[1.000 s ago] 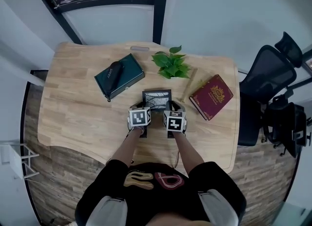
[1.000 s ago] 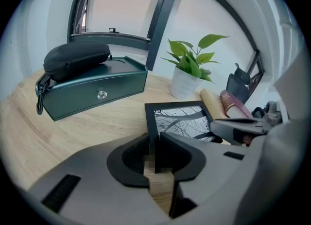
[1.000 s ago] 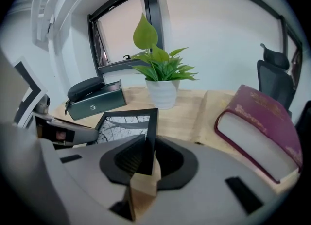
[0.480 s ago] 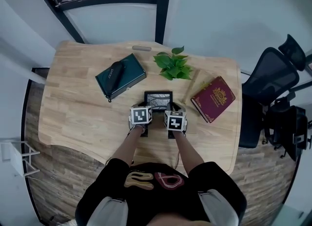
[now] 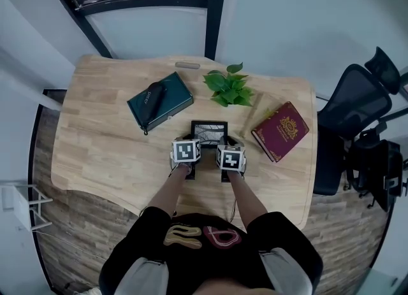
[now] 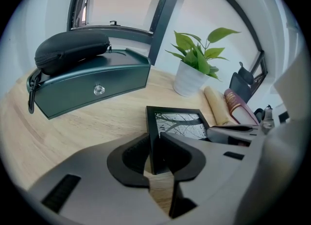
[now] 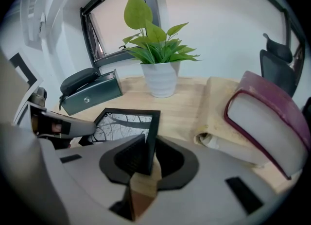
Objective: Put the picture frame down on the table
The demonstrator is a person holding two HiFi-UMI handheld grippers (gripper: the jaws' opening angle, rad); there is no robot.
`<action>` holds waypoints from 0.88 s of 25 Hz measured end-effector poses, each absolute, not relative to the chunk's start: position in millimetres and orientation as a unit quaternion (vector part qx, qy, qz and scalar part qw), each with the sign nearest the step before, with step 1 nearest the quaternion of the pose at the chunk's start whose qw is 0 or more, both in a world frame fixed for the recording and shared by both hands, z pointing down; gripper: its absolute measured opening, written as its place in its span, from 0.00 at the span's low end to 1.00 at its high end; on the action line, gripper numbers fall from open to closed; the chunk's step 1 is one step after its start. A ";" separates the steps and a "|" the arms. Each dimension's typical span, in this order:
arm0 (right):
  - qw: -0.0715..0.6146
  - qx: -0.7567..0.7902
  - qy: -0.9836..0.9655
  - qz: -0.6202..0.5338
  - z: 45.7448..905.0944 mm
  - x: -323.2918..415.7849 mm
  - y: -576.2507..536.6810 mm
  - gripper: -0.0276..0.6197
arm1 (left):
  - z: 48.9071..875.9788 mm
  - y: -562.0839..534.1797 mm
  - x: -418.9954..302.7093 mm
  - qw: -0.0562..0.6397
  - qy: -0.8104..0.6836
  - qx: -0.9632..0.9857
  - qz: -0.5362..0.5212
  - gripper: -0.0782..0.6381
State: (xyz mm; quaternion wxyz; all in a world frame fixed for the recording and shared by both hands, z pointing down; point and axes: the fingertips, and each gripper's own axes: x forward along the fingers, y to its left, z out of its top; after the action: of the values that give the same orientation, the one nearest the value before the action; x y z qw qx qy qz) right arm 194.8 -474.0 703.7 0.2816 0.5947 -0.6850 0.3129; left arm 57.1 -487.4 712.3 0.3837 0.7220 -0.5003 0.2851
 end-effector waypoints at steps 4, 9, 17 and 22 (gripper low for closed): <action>0.279 0.593 -0.687 0.314 703.0 194.0 -473.9 0.16 | 711.6 -488.0 55.7 0.397 -0.507 0.716 0.268 0.22; 0.287 0.579 -0.699 0.306 700.8 187.0 -471.7 0.28 | 708.9 -490.1 49.6 0.392 -0.525 0.711 0.255 0.29; 0.190 0.572 -0.738 0.302 656.8 180.9 -468.6 0.33 | 672.7 -482.3 35.6 0.378 -0.527 0.730 0.213 0.31; 0.173 0.565 -0.757 0.278 629.0 170.7 -454.5 0.33 | 634.3 -465.4 29.8 0.359 -0.517 0.759 0.165 0.31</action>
State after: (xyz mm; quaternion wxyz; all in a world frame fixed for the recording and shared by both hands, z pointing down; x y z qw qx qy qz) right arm 170.7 -454.5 629.0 0.1726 0.5652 -0.7572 0.2780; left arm 29.8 -465.4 634.3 0.3593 0.7595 -0.5166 0.1649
